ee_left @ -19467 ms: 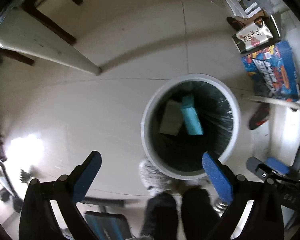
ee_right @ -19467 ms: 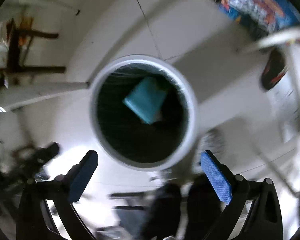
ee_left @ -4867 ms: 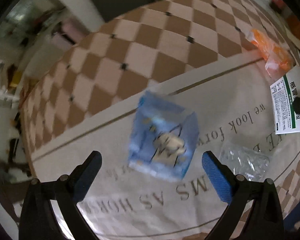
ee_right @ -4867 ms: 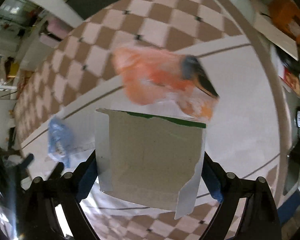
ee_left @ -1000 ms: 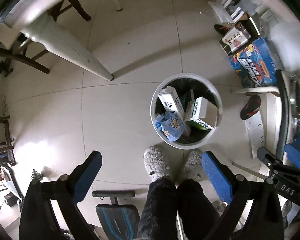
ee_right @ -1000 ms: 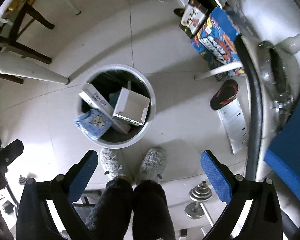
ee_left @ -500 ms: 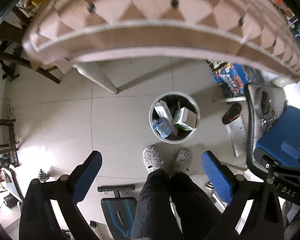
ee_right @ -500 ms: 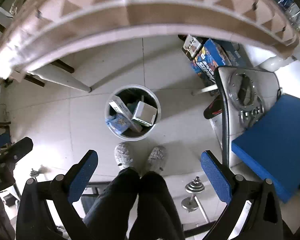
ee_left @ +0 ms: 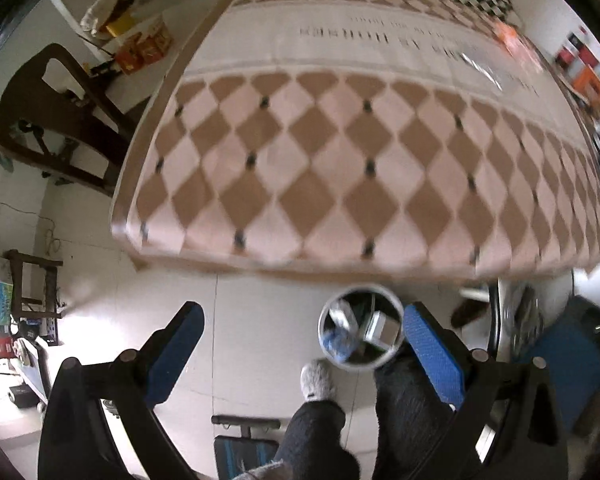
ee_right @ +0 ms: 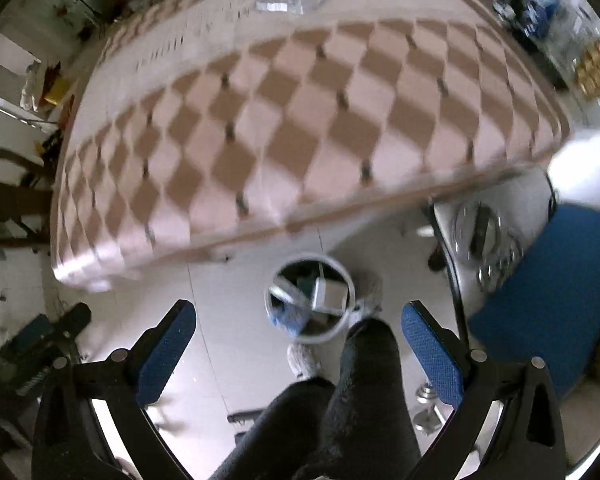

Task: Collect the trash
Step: 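Move both open tools from the bin back over the table, then grasp the silver foil blister pack with the left tool while the right tool grasps the orange bag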

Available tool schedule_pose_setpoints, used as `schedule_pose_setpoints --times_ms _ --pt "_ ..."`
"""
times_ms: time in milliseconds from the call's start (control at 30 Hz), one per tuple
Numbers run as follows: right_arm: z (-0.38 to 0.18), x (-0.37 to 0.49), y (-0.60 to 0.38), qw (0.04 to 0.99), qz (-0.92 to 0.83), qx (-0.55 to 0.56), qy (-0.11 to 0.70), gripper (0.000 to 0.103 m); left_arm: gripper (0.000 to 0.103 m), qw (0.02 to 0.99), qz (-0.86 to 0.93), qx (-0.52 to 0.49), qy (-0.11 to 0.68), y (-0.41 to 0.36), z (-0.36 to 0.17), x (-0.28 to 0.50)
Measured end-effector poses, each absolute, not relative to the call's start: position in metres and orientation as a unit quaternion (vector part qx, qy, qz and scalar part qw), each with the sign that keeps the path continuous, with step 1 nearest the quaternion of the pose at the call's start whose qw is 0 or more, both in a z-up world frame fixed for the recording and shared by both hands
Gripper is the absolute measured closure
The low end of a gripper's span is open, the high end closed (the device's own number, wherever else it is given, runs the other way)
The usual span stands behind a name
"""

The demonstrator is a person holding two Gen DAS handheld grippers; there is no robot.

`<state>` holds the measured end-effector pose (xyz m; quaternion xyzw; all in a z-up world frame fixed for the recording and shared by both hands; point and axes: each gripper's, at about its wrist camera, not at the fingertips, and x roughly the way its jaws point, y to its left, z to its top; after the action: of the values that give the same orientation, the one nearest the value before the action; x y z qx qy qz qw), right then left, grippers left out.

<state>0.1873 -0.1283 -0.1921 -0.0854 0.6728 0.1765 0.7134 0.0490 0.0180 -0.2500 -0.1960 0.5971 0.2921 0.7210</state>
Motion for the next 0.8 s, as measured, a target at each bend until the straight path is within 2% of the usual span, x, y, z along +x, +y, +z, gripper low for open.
schedule_pose_setpoints --times_ms 300,567,800 --pt "-0.171 0.405 -0.066 0.732 0.18 -0.19 0.63 0.0 0.001 0.687 0.333 -0.254 0.594 0.047 -0.264 0.215" --pt "-0.218 0.631 -0.007 0.713 0.172 -0.274 0.621 0.0 0.001 0.633 0.309 -0.352 0.617 0.065 -0.301 0.409" --pt "-0.278 0.725 0.038 0.675 0.197 -0.323 0.633 0.001 0.002 0.573 0.294 -0.434 0.63 0.084 -0.346 0.491"
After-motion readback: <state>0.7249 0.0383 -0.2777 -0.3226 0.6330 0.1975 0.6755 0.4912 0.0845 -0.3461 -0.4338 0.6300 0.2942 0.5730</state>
